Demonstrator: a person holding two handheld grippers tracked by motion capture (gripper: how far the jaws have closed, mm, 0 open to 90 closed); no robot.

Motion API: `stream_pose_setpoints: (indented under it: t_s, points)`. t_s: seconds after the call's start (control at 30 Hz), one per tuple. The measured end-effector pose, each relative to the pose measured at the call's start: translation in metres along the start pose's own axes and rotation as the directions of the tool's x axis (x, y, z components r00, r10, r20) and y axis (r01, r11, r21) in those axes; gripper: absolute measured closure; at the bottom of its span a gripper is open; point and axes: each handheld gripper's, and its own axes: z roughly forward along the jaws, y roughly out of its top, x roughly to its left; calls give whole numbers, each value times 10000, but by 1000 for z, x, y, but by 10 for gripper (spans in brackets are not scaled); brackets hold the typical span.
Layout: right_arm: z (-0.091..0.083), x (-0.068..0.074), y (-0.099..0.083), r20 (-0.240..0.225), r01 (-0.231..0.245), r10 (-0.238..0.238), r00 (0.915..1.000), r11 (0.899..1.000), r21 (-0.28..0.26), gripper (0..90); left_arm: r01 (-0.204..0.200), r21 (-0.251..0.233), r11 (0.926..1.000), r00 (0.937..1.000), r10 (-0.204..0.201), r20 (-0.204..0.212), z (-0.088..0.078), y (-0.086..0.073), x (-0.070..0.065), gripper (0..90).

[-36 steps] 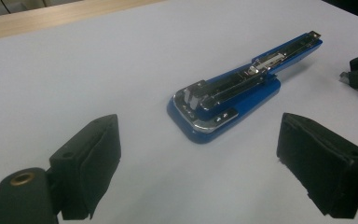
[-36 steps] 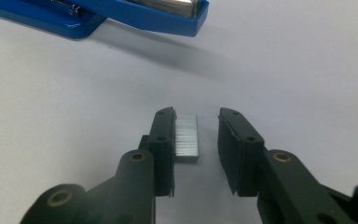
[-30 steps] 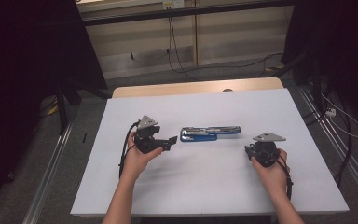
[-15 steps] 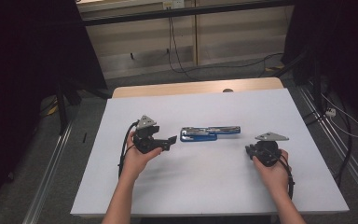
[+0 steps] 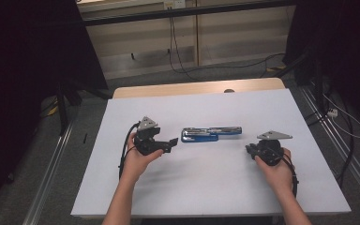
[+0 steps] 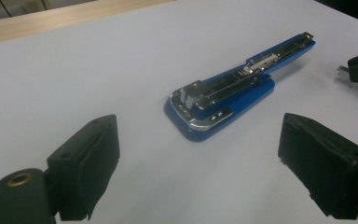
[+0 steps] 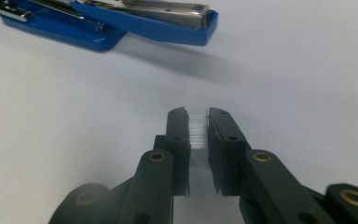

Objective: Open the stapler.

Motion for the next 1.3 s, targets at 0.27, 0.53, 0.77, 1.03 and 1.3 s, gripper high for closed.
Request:
stream_pose_setpoints:
  t_s: [0.27,0.53,0.77,1.03,1.3]
  points:
    - [4,5,3,-514,395,-376,9980,9986,360,795,-106,140,9998,9999,106,11,-2,-1,-1,121]
    - [6,4,21,-1435,940,-813,9863,9921,837,795,-32,164,9999,10000,31,90,-7,-5,2,101]
    - [11,10,31,-1777,1584,-1362,9746,9804,1172,795,49,108,9999,9999,-50,115,-12,-8,5,97]
    - [13,15,45,-2320,1913,-1614,9592,9750,1129,795,5,-52,10000,9997,-4,242,-23,-15,6,76]
    - [10,13,59,-2674,2489,-2117,9401,9619,1134,795,6,-149,9999,9990,0,449,-31,-24,8,66]
